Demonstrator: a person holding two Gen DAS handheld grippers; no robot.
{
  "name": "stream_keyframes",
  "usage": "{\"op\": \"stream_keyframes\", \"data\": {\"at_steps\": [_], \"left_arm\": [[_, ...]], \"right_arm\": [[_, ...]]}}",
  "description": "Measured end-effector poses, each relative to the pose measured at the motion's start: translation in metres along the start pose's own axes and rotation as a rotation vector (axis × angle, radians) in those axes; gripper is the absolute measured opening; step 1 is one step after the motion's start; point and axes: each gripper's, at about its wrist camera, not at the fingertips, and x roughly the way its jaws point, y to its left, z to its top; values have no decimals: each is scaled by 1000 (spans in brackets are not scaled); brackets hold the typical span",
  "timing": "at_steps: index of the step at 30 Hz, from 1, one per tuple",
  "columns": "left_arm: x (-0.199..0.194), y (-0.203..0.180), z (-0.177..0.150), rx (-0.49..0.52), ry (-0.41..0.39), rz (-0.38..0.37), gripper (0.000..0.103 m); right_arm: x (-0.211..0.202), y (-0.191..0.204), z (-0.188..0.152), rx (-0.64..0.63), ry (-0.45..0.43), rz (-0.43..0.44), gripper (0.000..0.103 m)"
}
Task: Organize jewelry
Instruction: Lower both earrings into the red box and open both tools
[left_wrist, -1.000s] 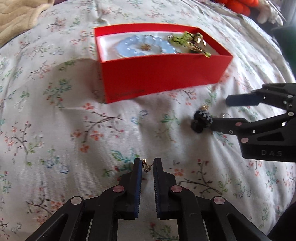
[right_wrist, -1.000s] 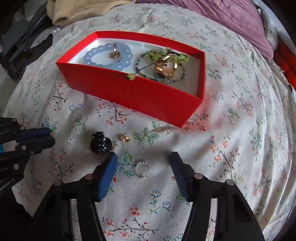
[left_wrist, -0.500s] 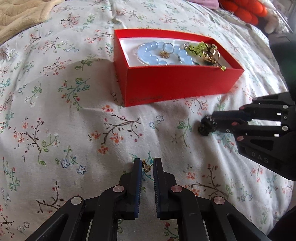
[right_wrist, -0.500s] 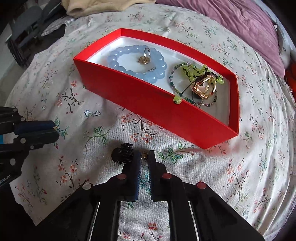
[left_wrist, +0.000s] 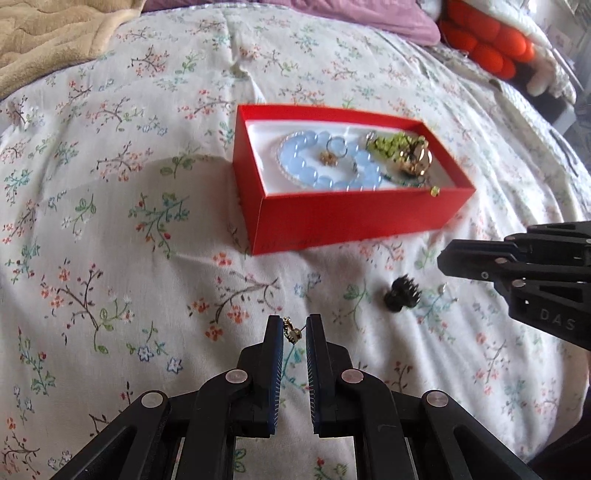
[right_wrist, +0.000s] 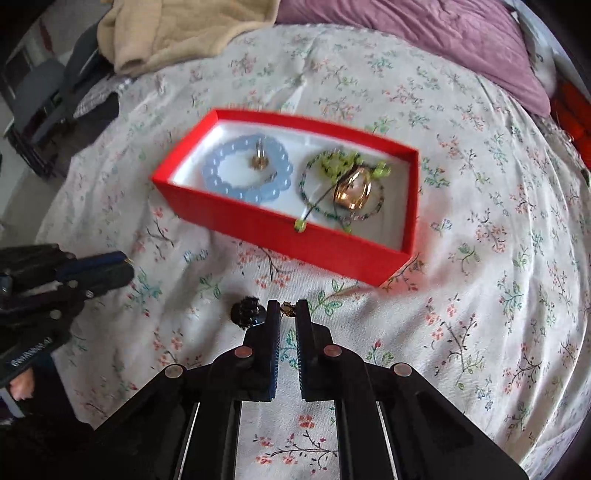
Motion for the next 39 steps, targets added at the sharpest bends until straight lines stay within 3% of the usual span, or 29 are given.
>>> {"op": "stream_keyframes", "data": {"at_steps": [12, 20, 32, 39], "left_arm": [[-14, -4, 37, -73, -72, -88, 9], [-6, -6, 66, -124, -90, -159, 9], [35, 0, 91, -173, -43, -141, 9], [48, -2, 98, -150, -28, -98, 9]], "right_arm": [[-42, -22, 26, 114, -109, 64, 9], [-44, -38, 43, 225, -119, 129, 9], [-12, -57, 64, 334, -65, 166, 9], [0, -62, 69, 346, -45, 168, 9]]}}
